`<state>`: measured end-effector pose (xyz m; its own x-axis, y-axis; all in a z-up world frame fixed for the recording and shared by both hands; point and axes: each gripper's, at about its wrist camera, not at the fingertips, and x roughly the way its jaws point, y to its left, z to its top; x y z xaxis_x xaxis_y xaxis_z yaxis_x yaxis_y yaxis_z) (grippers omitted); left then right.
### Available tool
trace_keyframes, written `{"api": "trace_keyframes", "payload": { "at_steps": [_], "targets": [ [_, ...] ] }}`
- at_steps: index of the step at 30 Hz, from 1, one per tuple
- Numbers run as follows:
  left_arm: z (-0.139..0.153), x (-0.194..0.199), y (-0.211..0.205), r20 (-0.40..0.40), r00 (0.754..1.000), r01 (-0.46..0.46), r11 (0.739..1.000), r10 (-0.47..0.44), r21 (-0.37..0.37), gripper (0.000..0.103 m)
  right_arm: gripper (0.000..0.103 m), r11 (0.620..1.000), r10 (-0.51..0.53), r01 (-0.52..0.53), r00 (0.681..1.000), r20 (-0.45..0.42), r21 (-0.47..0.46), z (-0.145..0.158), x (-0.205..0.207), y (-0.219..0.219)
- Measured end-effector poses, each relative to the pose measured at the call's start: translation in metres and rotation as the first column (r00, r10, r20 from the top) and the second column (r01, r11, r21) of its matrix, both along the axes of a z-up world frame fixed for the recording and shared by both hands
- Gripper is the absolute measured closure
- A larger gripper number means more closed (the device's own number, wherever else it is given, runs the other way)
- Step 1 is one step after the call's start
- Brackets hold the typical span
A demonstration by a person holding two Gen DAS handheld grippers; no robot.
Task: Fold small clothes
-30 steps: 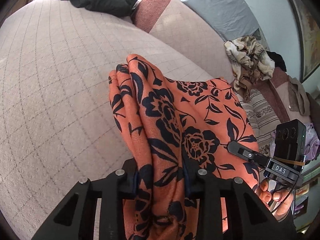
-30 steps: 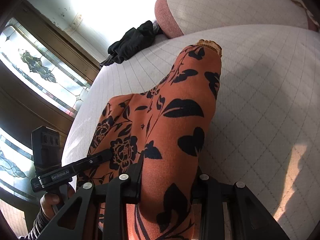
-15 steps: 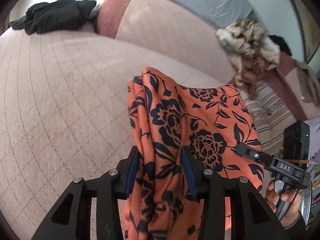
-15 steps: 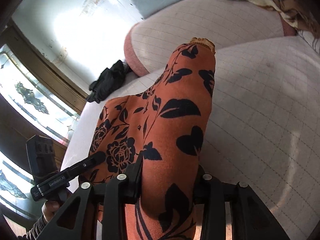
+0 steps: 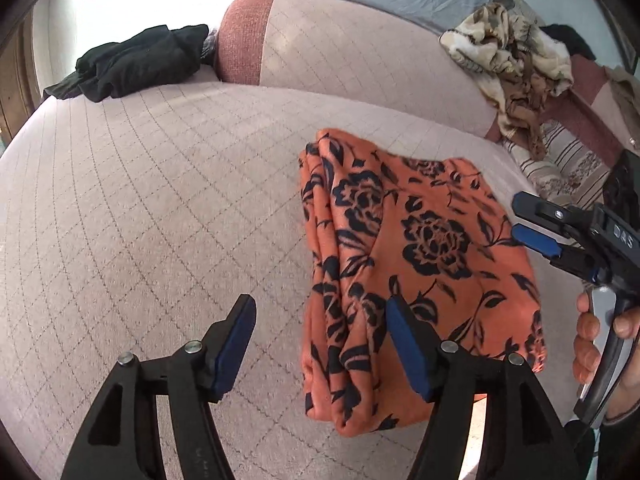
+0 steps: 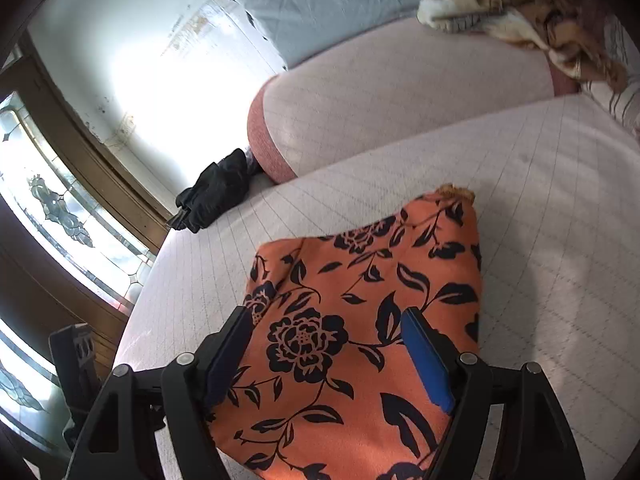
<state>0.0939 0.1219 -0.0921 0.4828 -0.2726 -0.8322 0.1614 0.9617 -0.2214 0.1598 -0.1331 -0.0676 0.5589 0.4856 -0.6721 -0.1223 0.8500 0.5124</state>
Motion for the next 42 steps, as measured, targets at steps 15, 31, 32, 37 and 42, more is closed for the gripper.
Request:
{"api": "trace_keyframes", "payload": {
  "at_steps": [15,31,32,37,42],
  "targets": [
    [0.059,-0.071,0.008,0.128,0.991,-0.055,0.998,0.050,0.037,0.020,0.014,0.976,-0.026,0.043,0.996,0.083,-0.213,0.047,-0.105,0.037],
    [0.090,-0.165,-0.002,0.233,0.966,-0.138,0.983,0.107,0.120,0.009,0.000,0.876,-0.086,0.107,0.994,0.066,-0.470,0.036,-0.240,0.052],
    [0.092,-0.168,-0.002,0.240,0.965,-0.142,0.982,0.110,0.121,0.009,0.000,0.874,-0.091,0.115,0.993,0.075,-0.472,0.040,-0.241,0.052],
    [0.101,-0.176,-0.004,0.269,0.956,-0.158,0.979,0.117,0.133,0.009,0.000,0.868,-0.115,0.152,0.988,0.107,-0.473,0.055,-0.245,0.048],
    [0.104,-0.178,-0.006,0.292,0.948,-0.175,0.974,0.126,0.147,0.009,0.000,0.860,-0.138,0.184,0.982,0.130,-0.477,0.064,-0.243,0.045]
  ]
}}
